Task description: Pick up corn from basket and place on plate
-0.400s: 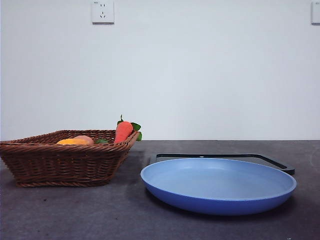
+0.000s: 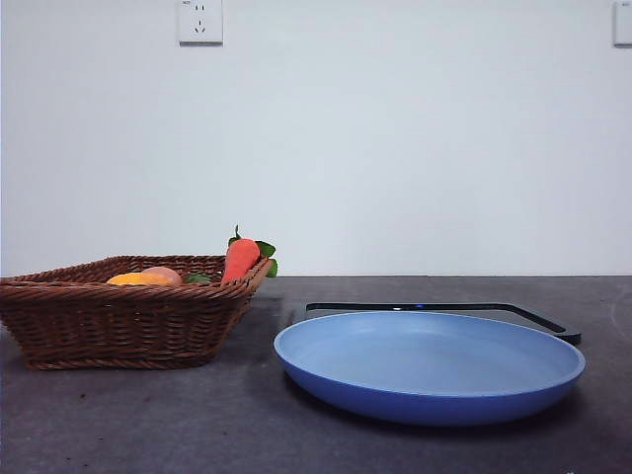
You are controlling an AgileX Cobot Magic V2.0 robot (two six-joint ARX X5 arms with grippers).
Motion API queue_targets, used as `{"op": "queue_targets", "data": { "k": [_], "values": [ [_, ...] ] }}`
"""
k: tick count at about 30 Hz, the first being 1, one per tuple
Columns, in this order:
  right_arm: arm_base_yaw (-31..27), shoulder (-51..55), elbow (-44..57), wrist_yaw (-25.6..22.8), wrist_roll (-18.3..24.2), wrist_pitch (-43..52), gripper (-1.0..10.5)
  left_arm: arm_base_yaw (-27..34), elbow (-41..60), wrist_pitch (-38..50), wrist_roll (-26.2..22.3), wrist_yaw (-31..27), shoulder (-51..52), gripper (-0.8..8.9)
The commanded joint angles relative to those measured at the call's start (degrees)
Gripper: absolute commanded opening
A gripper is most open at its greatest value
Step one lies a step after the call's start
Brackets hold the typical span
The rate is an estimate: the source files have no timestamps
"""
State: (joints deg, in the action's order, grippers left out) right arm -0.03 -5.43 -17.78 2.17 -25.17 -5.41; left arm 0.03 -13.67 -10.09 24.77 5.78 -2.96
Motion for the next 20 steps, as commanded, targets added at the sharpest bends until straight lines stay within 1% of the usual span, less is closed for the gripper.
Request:
{"op": "queue_targets", "data": {
  "k": [1,5,10,15,17,20],
  "values": [
    [0.0,-3.8,-6.3,0.3,5.8,-3.5,0.0,0.0,-5.1,-3.6,-2.6,2.0,-3.1,0.04],
    [0.1,-11.2,-15.3,3.1,10.5,-11.5,0.0,0.0,-13.1,-10.8,-7.1,5.3,-9.4,0.04],
    [0.1,-20.6,-26.1,6.7,16.3,-22.8,0.0,0.0,-22.8,-18.4,-11.2,11.3,-17.4,0.04],
    [0.2,-29.4,-36.5,10.2,21.8,-35.2,0.0,0.0,-31.1,-28.0,-16.7,16.7,-24.6,0.04],
    [0.6,-32.3,-40.0,11.3,24.0,-39.9,0.0,0.0,-33.8,-32.1,-19.0,18.2,-27.1,0.04],
    [1.8,-35.9,-44.0,11.4,26.3,-45.6,0.0,-0.2,-36.8,-37.4,-21.4,19.9,-30.2,0.04]
  ]
}}
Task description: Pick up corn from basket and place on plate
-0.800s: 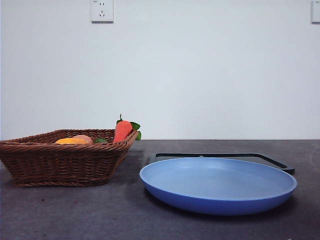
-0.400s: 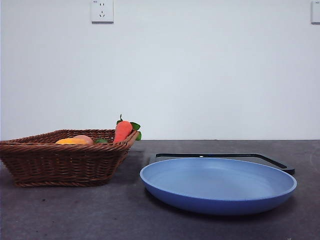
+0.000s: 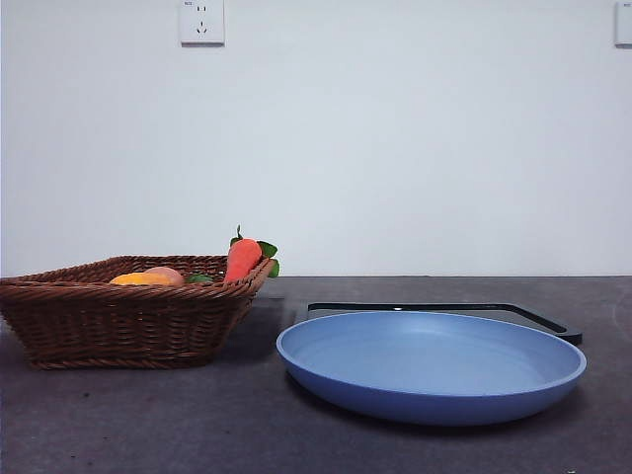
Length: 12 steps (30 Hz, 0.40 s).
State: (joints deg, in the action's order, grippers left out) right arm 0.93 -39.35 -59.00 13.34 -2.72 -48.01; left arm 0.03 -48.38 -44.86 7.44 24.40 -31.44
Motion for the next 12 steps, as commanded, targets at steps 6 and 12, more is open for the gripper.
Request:
{"op": "queue_targets", "data": {
  "k": [6,12],
  "values": [
    [4.6,-5.9,-5.9,0.2,5.1,-8.2,0.0,-1.7,-4.8,-7.6,-5.4,1.7,-4.5,0.04],
    [5.8,-6.7,-5.9,-0.2,5.1,-8.2,3.0,-1.8,-5.0,-6.4,-4.9,1.7,-4.5,4.61]
  ]
}}
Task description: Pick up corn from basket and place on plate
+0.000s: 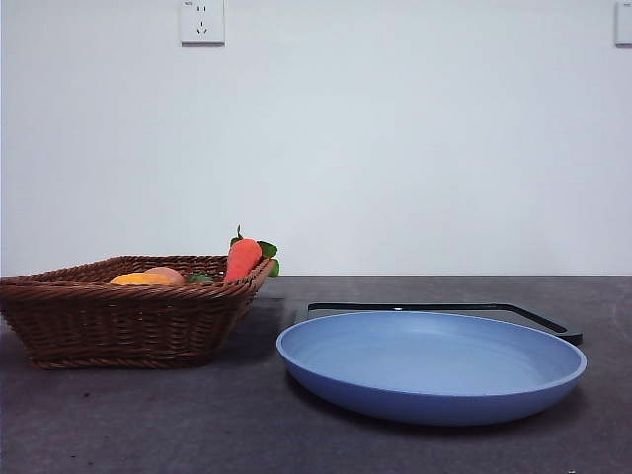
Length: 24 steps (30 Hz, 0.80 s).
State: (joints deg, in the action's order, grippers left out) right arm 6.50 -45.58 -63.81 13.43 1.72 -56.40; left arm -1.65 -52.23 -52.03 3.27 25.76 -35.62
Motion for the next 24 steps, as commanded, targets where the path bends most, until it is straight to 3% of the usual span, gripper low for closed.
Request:
{"op": "queue_targets", "data": {
  "k": [1,10,13,24],
  "values": [
    [0.2,-0.4,-1.1,-0.5,0.6,0.2,3.0,-0.1,-1.2,0.7,-0.7,0.3,-0.3,4.95],
    [2.2,-7.2,-1.1,-0.7,0.4,-1.1,3.0,-0.1,-1.5,0.8,-0.4,0.4,-0.3,4.94],
    [4.0,-14.8,-1.1,1.6,0.2,-0.3,3.0,-0.1,-1.6,0.8,0.0,0.4,-0.3,4.94],
    [8.8,-43.9,-1.1,1.6,0.7,5.8,3.0,-0.1,-1.6,0.9,0.0,0.4,-0.3,4.92]
  ]
}}
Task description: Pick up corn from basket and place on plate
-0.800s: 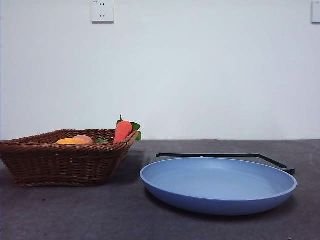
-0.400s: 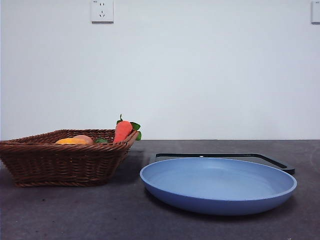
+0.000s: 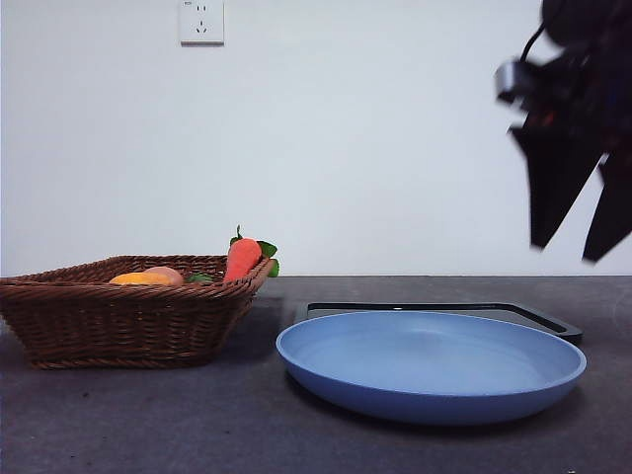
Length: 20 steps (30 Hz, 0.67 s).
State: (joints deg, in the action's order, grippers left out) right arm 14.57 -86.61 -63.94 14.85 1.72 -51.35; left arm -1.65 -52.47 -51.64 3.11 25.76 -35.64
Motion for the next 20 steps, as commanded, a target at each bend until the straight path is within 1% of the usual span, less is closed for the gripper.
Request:
{"op": "queue_targets", "data": {
  "k": [1,4,8,10,13,16,20],
  "values": [
    [1.3,-4.7,-1.0,0.2,0.8,1.4,3.0,-0.1,-1.4,0.5,0.2,0.4,-0.3,4.92],
    [3.5,-9.7,-1.0,0.2,0.9,3.7,3.0,-0.1,-1.4,0.5,0.4,0.4,-0.3,4.92],
    [4.8,-13.2,-1.0,0.1,0.9,5.3,3.0,-0.1,-1.4,0.5,0.4,0.4,-0.3,4.92],
    [5.1,-14.5,-1.0,-0.1,0.9,5.7,2.8,-0.1,-1.4,0.5,0.4,0.4,-0.3,4.92],
    [5.3,-15.8,-1.0,-1.2,0.3,5.6,1.7,-0.2,-1.4,0.5,0.4,0.4,-0.3,4.92],
    [5.4,-16.3,-1.0,-1.4,0.3,5.3,0.1,-0.2,-1.4,0.5,0.4,0.4,-0.6,4.92],
    [5.4,-16.2,-1.0,-1.4,0.2,5.7,0.0,-0.2,-1.4,0.5,0.6,0.4,-1.4,4.86]
  ]
}}
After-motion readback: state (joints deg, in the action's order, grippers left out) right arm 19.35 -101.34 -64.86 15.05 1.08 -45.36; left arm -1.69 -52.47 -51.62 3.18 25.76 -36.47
